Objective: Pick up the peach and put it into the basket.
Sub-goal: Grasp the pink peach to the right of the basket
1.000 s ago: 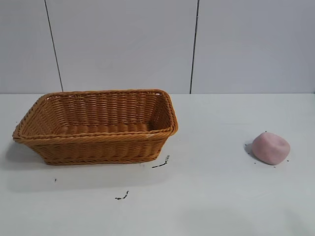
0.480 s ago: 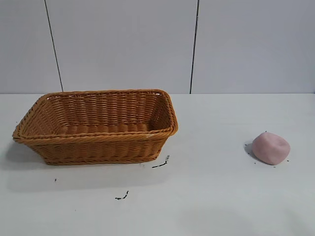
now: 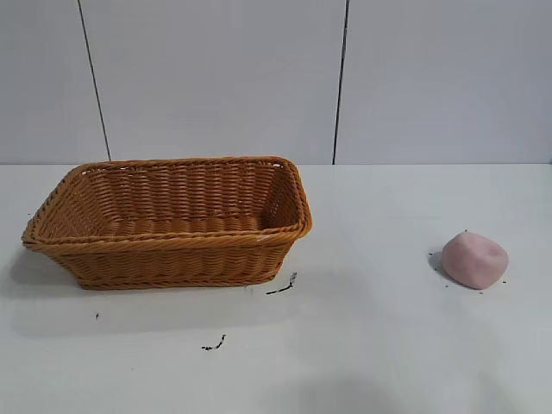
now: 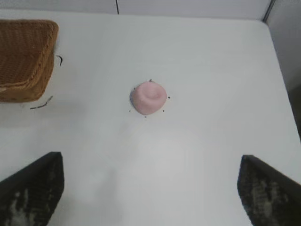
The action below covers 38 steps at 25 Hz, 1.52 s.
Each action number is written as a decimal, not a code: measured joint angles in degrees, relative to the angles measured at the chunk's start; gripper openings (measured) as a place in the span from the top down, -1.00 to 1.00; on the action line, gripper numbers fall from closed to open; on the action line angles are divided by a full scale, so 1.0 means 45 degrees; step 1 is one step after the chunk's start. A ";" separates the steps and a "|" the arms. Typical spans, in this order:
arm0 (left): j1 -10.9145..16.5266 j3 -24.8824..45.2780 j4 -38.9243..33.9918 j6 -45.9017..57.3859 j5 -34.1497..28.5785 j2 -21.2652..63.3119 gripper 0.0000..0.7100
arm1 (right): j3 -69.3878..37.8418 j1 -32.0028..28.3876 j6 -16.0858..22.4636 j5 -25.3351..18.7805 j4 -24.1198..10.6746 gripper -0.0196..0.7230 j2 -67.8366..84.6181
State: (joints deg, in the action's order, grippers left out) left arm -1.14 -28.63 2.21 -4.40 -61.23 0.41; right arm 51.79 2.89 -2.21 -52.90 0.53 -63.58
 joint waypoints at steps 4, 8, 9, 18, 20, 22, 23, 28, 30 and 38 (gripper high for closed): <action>0.0000 0.0000 0.0000 0.0000 0.0000 0.0000 -0.95 | 0.1683 0.0000 0.0000 0.0014 0.0000 -0.91 -0.3229; 0.0000 0.0000 0.0000 0.0000 0.0000 0.0000 -0.95 | 0.3132 0.0000 0.0000 0.0043 0.0004 -0.91 -0.5885; 0.0000 0.0000 0.0000 0.0000 0.0000 0.0000 -0.95 | 0.3450 0.0000 0.0000 0.0058 0.0004 -0.91 -0.6487; 0.0000 0.0000 0.0000 0.0000 0.0000 0.0000 -0.95 | 0.4882 0.0000 -0.0135 0.1235 0.0058 -0.91 -1.0493; 0.0000 0.0000 0.0000 0.0000 0.0000 0.0000 -0.95 | 0.4891 0.0000 -0.0135 0.1642 0.0058 -0.91 -1.1103; 0.0000 0.0000 0.0000 0.0000 0.0000 0.0000 -0.95 | 0.4891 0.0000 -0.0147 0.2079 0.0060 -0.91 -1.1583; 0.0000 0.0000 0.0000 0.0000 0.0000 0.0000 -0.95 | 0.4891 0.0000 -0.0147 0.2247 0.0083 -0.91 -1.1796; 0.0000 0.0000 0.0000 0.0000 0.0000 0.0000 -0.95 | 0.4897 0.0000 -0.0185 0.2825 0.0098 -0.91 -1.2256; 0.0000 0.0000 0.0000 0.0000 0.0000 0.0000 -0.95 | 0.4897 0.0000 -0.0185 0.2978 0.0135 -0.91 -1.2256; 0.0000 0.0000 0.0000 0.0000 0.0000 0.0000 -0.95 | 0.4912 0.0000 -0.0185 0.2788 0.0171 0.45 -1.2256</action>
State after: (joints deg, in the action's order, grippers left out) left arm -1.14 -28.63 2.21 -4.40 -61.23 0.41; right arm 73.90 2.89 -3.04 -40.35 1.30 -118.74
